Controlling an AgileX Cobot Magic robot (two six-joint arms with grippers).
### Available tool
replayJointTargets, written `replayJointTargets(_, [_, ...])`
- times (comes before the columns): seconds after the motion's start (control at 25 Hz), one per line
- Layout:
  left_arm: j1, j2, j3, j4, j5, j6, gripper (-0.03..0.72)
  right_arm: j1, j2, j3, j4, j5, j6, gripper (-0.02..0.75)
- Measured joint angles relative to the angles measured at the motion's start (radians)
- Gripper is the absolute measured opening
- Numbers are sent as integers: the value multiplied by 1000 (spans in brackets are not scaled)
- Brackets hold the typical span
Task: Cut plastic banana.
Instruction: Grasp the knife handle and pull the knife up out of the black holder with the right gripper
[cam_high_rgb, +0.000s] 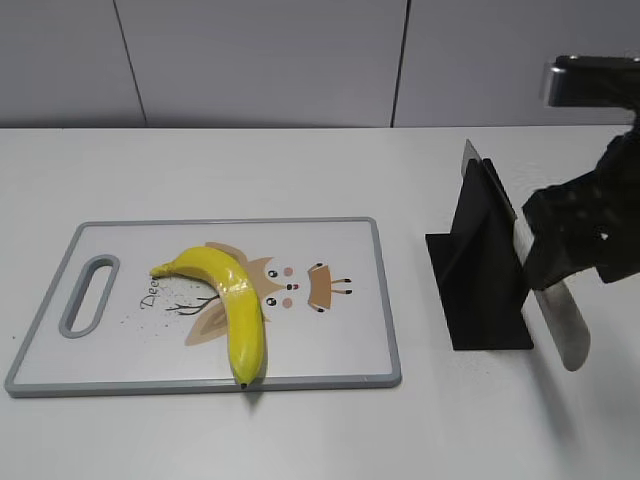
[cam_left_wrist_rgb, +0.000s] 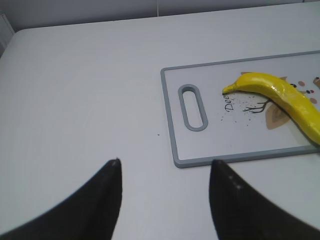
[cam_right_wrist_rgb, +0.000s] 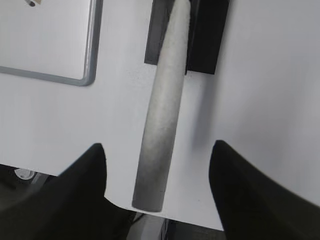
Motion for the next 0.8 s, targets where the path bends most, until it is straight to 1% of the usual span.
replayJointTargets(0.4, [0,0,0,0,0,0,543,0,179,0,2,-71,8,514])
replayJointTargets(0.52, [0,0,0,0,0,0,543,0,228,0,3,-73,8,488])
replayJointTargets(0.6, [0,0,0,0,0,0,543,0,245,0,5,-74,8,442])
replayJointTargets(0.68, [0,0,0,0,0,0,543,0,256,0,7,-75,20,349])
replayJointTargets(0.76, [0,0,0,0,0,0,543,0,256,0,12,-75,36,212])
replayJointTargets(0.8, [0,0,0,0,0,0,543,-1,256,0,11,-74,53,193])
